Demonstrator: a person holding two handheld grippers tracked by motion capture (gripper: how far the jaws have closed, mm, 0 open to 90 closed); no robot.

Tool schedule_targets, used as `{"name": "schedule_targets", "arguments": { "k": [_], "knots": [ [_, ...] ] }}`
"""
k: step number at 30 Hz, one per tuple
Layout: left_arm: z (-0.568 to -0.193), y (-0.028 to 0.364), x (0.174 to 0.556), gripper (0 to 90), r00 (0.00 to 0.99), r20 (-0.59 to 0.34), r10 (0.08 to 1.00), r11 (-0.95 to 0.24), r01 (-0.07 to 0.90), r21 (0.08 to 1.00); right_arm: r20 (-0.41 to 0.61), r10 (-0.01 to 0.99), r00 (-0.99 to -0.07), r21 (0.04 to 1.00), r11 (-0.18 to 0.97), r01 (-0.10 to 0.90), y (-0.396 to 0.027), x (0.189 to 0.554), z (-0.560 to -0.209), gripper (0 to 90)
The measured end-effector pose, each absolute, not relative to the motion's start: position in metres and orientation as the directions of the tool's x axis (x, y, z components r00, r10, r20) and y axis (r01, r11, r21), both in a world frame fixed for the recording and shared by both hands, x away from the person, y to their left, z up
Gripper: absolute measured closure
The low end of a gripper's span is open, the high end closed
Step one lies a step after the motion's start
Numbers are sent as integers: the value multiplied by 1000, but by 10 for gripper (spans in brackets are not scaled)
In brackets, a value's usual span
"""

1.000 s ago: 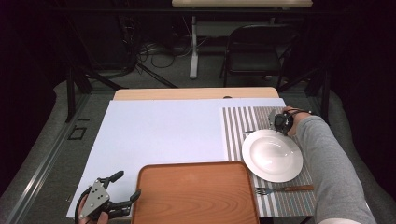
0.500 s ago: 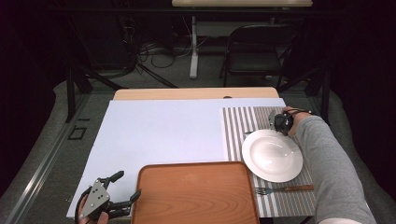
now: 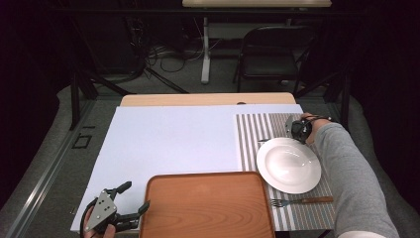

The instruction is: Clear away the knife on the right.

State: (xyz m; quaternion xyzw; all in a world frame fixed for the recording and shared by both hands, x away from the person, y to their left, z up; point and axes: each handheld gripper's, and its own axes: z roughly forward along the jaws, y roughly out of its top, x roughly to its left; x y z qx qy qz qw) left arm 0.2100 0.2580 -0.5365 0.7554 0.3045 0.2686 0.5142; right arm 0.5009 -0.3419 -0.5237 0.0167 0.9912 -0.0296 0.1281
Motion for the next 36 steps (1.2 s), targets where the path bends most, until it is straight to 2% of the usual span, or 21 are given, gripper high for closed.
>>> {"name": "schedule_targets", "arguments": {
  "k": [8,11,26,28,29,30,32,36],
  "knots": [
    [-537,259,210,156,668,93,738,-286,185,940,-225,56,-973,-50,996,69,-344,500,-518,768],
    [-537,259,210,156,665,93,741,-284,185,941,-242,72,-967,-13,997,78,-346,499,-517,769],
    [-536,259,210,156,665,93,741,-283,183,941,-283,107,-953,28,994,104,-345,500,-497,768],
    [-536,259,210,156,668,94,738,-285,182,941,-285,128,-950,34,992,123,-345,499,-493,768],
    [-536,259,210,156,668,94,738,-284,181,942,-308,151,-939,103,987,125,-346,497,-497,768],
    [-536,259,210,156,668,94,738,-283,180,942,-299,146,-943,61,989,133,-345,497,-490,768],
    [-536,259,210,156,669,93,737,-284,181,942,-303,152,-941,60,988,140,-344,496,-488,768],
    [-536,258,210,156,666,96,740,-281,176,943,-323,201,-925,105,979,176,-345,493,-484,768]
  ]
}}
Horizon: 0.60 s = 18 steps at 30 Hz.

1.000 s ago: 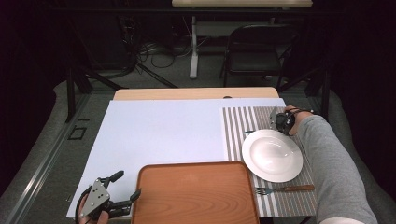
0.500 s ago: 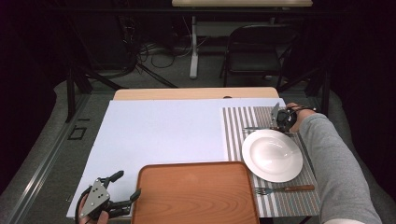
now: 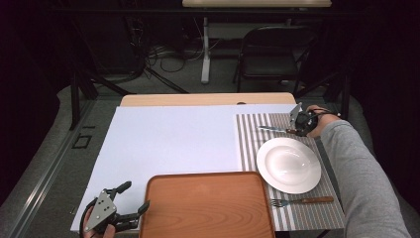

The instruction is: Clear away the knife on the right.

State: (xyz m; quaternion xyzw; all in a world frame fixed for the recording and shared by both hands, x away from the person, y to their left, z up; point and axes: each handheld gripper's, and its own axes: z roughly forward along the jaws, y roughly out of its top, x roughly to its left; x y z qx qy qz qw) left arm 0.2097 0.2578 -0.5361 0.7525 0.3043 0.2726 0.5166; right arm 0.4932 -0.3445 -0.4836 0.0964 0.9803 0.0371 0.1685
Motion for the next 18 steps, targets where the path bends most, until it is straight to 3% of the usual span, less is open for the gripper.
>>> {"name": "schedule_targets", "arguments": {
  "k": [3,11,18],
  "knots": [
    [-536,258,210,156,666,96,739,-281,176,943,-322,262,-910,125,964,233,-343,491,-479,767],
    [-535,258,209,156,672,102,734,-287,170,943,-236,525,-818,295,841,454,-339,482,-475,767],
    [-535,259,210,155,676,103,730,-283,162,945,-199,613,-764,390,765,512,-341,469,-474,767]
  ]
}}
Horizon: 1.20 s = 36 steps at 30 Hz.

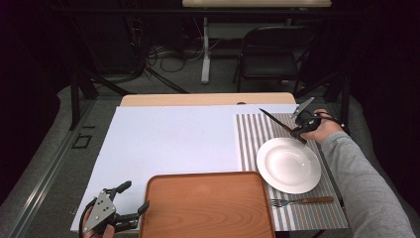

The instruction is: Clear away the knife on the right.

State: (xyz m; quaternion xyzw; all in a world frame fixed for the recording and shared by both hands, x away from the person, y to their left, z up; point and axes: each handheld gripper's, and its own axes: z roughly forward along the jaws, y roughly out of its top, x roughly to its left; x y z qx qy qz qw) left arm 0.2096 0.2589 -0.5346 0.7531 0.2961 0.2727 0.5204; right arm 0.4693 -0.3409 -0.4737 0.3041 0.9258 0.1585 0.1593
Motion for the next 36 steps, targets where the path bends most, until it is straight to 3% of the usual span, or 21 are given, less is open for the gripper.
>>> {"name": "schedule_targets", "arguments": {
  "k": [11,18,26,36],
  "knots": [
    [-534,257,208,156,681,113,723,-293,154,943,-49,815,-577,521,514,681,-334,443,-465,767],
    [-534,257,208,156,680,110,725,-290,156,944,49,887,-458,528,366,766,-331,425,-459,768],
    [-534,257,207,156,682,111,723,-290,154,944,84,920,-383,514,289,808,-337,404,-458,768],
    [-533,257,207,156,683,113,722,-292,152,944,111,924,-365,532,255,808,-347,372,-456,767]
  ]
}}
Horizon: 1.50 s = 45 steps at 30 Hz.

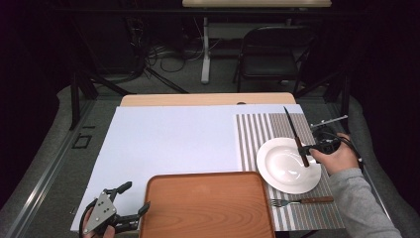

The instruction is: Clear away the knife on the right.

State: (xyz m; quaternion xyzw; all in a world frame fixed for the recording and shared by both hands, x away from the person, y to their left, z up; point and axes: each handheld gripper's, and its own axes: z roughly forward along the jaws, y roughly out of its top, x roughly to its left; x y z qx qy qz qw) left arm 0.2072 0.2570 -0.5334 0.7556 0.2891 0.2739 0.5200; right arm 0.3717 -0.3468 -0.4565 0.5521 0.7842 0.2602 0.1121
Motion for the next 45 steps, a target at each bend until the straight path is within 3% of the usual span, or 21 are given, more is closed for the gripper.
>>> {"name": "schedule_targets", "arguments": {
  "k": [14,45],
  "knots": [
    [-533,257,207,156,682,114,722,-293,152,944,104,910,-401,556,281,782,-339,325,-457,767],
    [-533,257,206,156,679,124,724,-295,143,945,120,887,-445,578,302,758,-314,258,-465,767]
  ]
}}
